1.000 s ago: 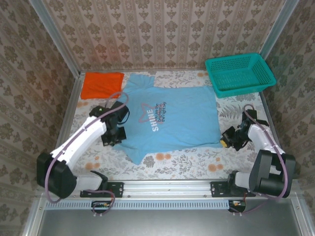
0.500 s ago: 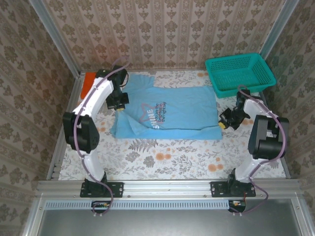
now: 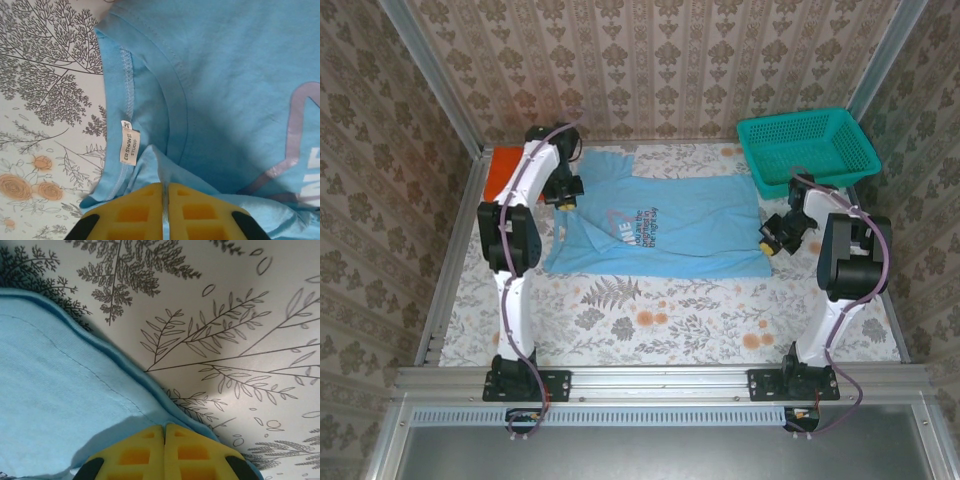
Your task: Fold and stack the t-shirts
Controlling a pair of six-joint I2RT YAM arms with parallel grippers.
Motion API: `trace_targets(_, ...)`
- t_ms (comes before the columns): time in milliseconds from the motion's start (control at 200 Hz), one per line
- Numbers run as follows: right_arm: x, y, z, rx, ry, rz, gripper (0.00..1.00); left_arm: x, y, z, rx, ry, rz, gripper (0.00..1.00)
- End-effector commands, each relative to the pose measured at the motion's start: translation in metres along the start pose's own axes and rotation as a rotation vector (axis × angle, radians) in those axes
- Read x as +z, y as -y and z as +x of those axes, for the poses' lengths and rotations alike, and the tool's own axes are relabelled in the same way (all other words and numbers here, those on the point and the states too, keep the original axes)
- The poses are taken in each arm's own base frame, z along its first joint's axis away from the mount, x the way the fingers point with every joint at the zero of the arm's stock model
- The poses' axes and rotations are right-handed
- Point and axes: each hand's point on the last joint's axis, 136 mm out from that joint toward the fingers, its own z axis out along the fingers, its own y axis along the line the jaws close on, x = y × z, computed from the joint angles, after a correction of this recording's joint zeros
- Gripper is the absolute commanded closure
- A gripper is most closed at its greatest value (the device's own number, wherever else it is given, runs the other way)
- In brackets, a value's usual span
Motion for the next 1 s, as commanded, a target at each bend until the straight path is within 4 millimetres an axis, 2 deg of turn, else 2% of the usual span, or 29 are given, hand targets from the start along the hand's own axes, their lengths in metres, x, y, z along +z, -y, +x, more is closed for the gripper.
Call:
trace_targets(0, -0.009, 0.007, -0.009, 0.028, 0.020, 0.047, 0.80, -0.021, -0.012, -0.014, -0.056, 0.043, 0.043, 0.86)
trace_targets(55, -0.016, 0.009, -0.013, 0.034, 0.047, 0.047, 0.74, -0.031, -0.015, -0.019, -0.068, 0.074, 0.041, 0.83)
trace_targets(115, -0.024, 0.011, -0.016, 0.044, 0.069, 0.037, 0.65, -0.043, -0.017, -0.019, -0.078, 0.102, 0.039, 0.64)
trace_targets(135, -0.028, 0.012, -0.016, 0.050, 0.074, 0.029, 0.61, -0.048, -0.019, -0.017, -0.081, 0.112, 0.037, 0.60)
trace_targets(210, -0.039, 0.013, -0.013, 0.049, 0.098, 0.001, 0.60, -0.060, -0.018, -0.006, -0.067, 0.145, 0.049, 0.57)
trace_targets(215, -0.039, 0.013, -0.012, 0.048, 0.101, -0.001, 0.60, -0.054, -0.019, -0.003, -0.066, 0.127, 0.044, 0.57)
trace_targets(295, -0.046, 0.009, 0.004, 0.026, 0.111, -0.057, 0.59, -0.055, -0.006, 0.025, -0.035, 0.130, 0.109, 0.57)
trace_targets(385, -0.047, 0.014, 0.025, -0.019, 0.115, -0.050, 0.61, -0.042, 0.011, 0.068, -0.003, 0.083, 0.197, 0.67)
trace_targets(485, -0.033, 0.007, 0.053, -0.091, 0.075, -0.085, 0.69, -0.014, 0.029, 0.116, 0.031, -0.003, 0.298, 0.76)
trace_targets(575, -0.020, 0.005, 0.071, -0.140, 0.035, -0.064, 0.77, 0.013, 0.025, 0.142, 0.048, -0.037, 0.282, 0.81)
trace_targets(650, -0.008, 0.001, 0.080, -0.160, 0.026, -0.065, 0.81, 0.031, 0.017, 0.146, 0.044, -0.040, 0.265, 0.81)
trace_targets(770, 0.009, 0.010, 0.080, -0.137, 0.002, -0.015, 0.84, 0.055, 0.010, 0.140, 0.061, -0.055, 0.214, 0.81)
trace_targets(880, 0.022, 0.029, 0.076, -0.094, -0.005, 0.072, 0.84, 0.075, -0.003, 0.126, 0.065, -0.053, 0.152, 0.81)
trace_targets(995, 0.034, 0.054, 0.073, -0.014, -0.024, 0.152, 0.76, 0.094, -0.022, 0.119, 0.030, -0.075, 0.108, 0.80)
